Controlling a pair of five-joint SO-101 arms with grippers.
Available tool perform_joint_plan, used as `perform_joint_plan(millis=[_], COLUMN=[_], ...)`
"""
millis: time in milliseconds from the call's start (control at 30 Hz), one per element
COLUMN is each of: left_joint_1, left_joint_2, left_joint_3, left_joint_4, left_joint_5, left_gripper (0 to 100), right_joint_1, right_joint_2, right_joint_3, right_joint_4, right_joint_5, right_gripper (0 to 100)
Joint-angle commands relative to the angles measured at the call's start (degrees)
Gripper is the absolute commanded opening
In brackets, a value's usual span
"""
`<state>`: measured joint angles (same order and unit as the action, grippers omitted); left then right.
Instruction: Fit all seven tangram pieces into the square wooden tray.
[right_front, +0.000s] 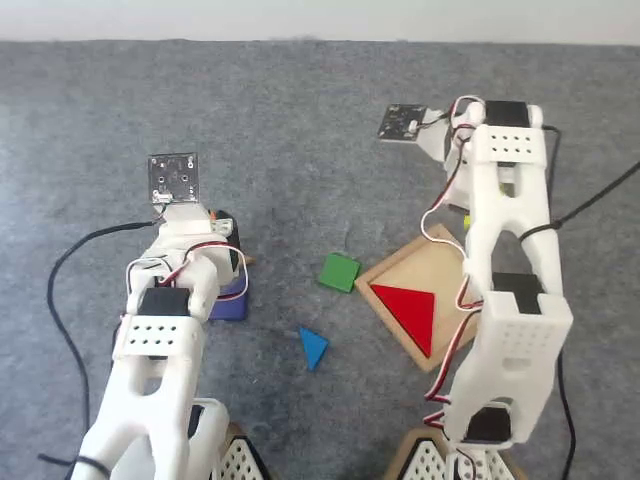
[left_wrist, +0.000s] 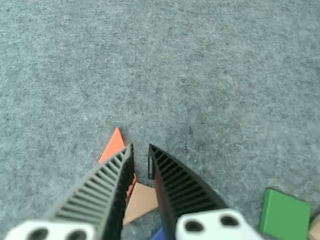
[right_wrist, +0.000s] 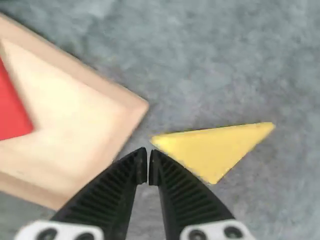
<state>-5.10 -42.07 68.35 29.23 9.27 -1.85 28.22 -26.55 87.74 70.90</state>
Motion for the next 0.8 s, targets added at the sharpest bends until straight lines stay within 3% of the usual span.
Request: perform_joint_plan(millis=[0, 133, 200, 267, 433, 600, 767], left_joint_1=[0.5, 0.5, 0.5, 0.5, 0.5, 0.5, 0.5], left_joint_2=[0.0, 0.0, 0.1, 0.1, 0.1, 0.1, 0.1], left_joint_3=[-0.5, -0.6, -0.6, -0.6, -0.7, -0.5, -0.5], left_joint_4=[-1.6, -1.6, -1.6, -1.7, -1.7, -1.7, -1.7], left_joint_5=[-0.6, -0.6, -0.6, -0.6, -0.6, -0.6, -0.6], left_gripper=[5, 5, 5, 5, 5, 5, 5], right_joint_1=[3.7, 7.1, 8.0, 7.9, 3.3, 0.5, 1.7], right_joint_2=[-4.7, -4.6, -4.1, -3.2, -0.2, 1.5, 11.6], right_joint_3=[-1.1, -1.1, -1.1, -1.1, -1.1, -4.7, -16.9], right_joint_4=[-3.1, -4.8, -8.8, -10.9, -10.9, -9.9, -3.1], right_joint_5=[0.0, 1.8, -1.8, -10.6, -39.7, -58.0, -65.5], right_gripper=[1.6, 1.7, 2.0, 7.3, 31.0, 28.1, 29.9])
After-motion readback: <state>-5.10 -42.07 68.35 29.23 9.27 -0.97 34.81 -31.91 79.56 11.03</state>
